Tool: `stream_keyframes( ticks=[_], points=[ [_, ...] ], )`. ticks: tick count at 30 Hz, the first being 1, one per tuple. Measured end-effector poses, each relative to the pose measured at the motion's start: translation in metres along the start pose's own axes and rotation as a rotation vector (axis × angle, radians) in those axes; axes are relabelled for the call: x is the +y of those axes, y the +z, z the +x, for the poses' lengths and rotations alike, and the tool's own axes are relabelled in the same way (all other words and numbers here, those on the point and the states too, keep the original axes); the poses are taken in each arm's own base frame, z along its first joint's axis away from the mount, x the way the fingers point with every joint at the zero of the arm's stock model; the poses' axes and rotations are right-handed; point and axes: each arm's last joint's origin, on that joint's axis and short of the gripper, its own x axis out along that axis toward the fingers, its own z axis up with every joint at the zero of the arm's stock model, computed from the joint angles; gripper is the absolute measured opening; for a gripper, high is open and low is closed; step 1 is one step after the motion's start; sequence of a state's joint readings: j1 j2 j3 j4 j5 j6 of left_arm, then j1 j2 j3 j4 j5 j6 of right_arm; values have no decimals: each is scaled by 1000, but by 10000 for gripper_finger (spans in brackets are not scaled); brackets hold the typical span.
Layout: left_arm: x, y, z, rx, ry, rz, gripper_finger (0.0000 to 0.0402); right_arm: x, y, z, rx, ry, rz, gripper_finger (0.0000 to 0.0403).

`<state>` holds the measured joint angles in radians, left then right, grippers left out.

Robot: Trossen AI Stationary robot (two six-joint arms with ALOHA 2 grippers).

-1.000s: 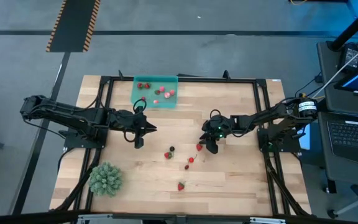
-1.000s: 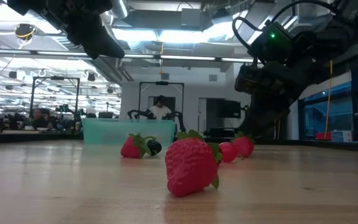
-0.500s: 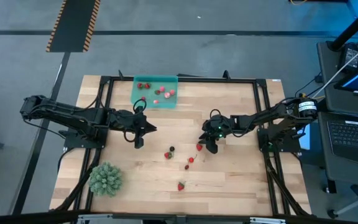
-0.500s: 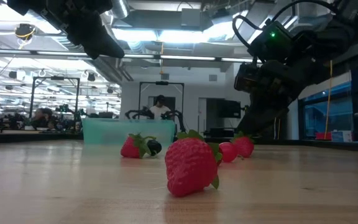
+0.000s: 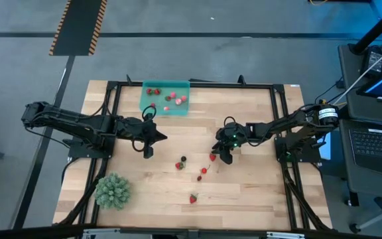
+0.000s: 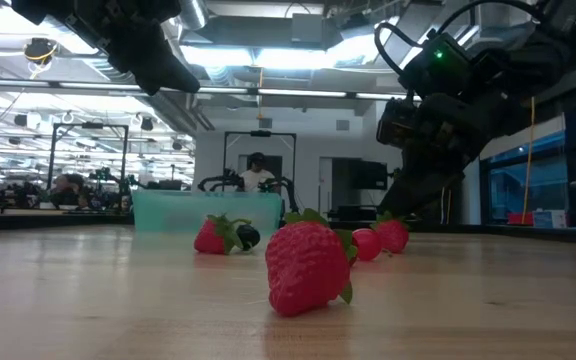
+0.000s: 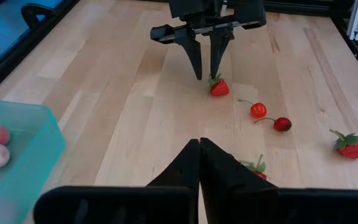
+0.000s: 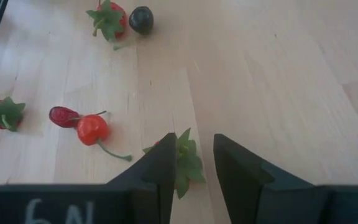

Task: Pick and placing Produce into tupperware
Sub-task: Put the red strawberry into the blue bin

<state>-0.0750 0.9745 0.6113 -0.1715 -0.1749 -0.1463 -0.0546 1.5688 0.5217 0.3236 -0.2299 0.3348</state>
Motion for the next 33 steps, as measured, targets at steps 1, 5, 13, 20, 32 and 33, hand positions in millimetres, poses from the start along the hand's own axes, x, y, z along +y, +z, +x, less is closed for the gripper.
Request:
stream_keyframes(
  ticks=[1, 5, 13, 20, 32, 33],
  points=[
    [0, 0, 0, 1, 0, 0, 1, 1, 0, 0, 0, 2, -2, 110],
    [0, 0, 0, 1, 0, 0, 8, 6, -1, 1, -5, 9, -18, 110],
    [0, 0, 0, 0, 0, 0, 24, 8, -1, 2, -25, -36, -22, 110],
    [0, 0, 0, 1, 0, 0, 34, 7, -3, 3, -11, -41, 4, 110],
    [0, 0, 0, 2, 0, 0, 45, 1, -11, 21, -10, -43, 26, 110],
    [0, 0, 0, 2, 0, 0, 44, 1, -11, 21, -7, -44, 27, 110]
  ],
)
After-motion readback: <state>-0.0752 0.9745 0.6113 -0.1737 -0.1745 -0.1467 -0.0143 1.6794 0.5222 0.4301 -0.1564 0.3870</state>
